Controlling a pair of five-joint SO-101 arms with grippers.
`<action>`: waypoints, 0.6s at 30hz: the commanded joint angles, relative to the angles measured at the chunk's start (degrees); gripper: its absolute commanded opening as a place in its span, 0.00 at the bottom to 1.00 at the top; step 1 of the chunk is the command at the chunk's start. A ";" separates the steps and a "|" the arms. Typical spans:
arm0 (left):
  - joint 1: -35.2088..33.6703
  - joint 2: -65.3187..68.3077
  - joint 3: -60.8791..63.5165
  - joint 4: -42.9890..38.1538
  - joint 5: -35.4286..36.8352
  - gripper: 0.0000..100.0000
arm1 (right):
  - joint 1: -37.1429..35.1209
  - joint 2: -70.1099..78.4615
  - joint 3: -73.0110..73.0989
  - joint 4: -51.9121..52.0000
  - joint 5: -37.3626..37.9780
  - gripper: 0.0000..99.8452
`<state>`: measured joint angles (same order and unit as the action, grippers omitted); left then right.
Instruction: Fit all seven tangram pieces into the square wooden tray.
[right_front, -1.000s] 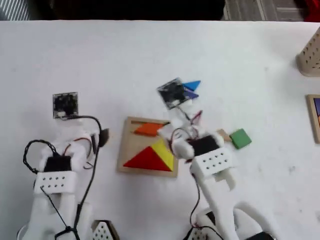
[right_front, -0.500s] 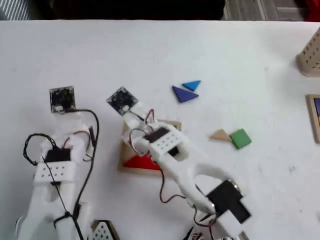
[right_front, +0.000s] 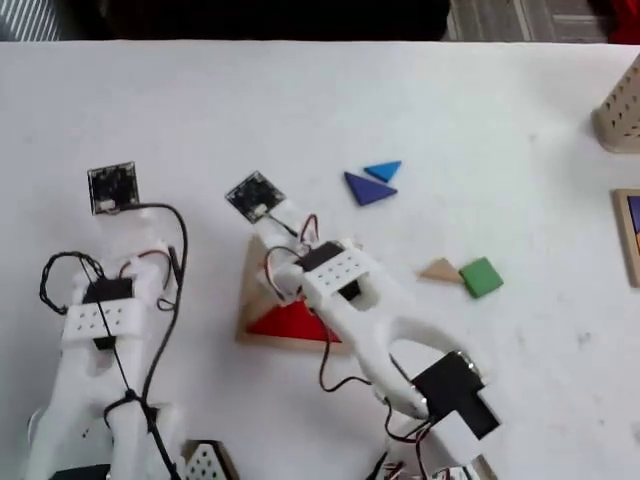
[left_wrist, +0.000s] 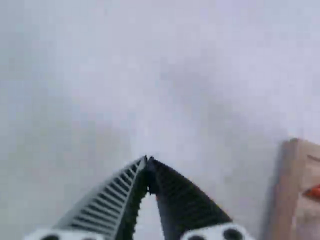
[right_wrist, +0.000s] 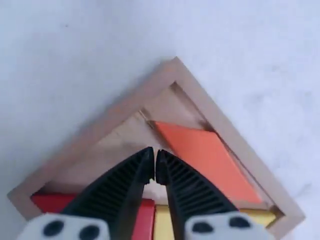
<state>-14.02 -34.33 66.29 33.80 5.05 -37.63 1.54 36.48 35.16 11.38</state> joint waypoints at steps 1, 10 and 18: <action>-0.40 0.13 -2.81 -1.41 0.62 0.02 | 2.07 -0.31 -2.64 1.10 0.79 0.02; -0.40 0.13 -2.81 -1.41 0.62 0.03 | 3.65 0.13 -2.46 1.54 0.97 0.02; -0.31 0.22 -2.73 -1.41 0.62 0.03 | 7.69 -0.04 -2.55 5.14 5.63 0.02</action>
<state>-14.02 -34.15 66.20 33.80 5.05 -31.91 1.89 35.96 39.56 15.96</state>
